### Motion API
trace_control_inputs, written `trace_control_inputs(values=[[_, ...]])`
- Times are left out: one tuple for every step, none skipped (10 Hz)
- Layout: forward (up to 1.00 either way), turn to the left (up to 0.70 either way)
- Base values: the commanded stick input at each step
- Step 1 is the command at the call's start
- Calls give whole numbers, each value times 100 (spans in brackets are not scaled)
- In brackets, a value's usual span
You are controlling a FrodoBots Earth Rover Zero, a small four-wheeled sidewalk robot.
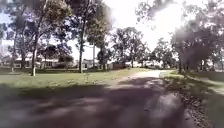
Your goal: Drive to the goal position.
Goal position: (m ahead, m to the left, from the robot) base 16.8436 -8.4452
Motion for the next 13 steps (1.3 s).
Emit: trace_control_inputs(values=[[70,-16],[70,-24],[70,-33],[70,-28],[70,-20],[70,-13],[70,0],[70,0],[70,0],[69,0],[69,0],[69,0],[69,0]])
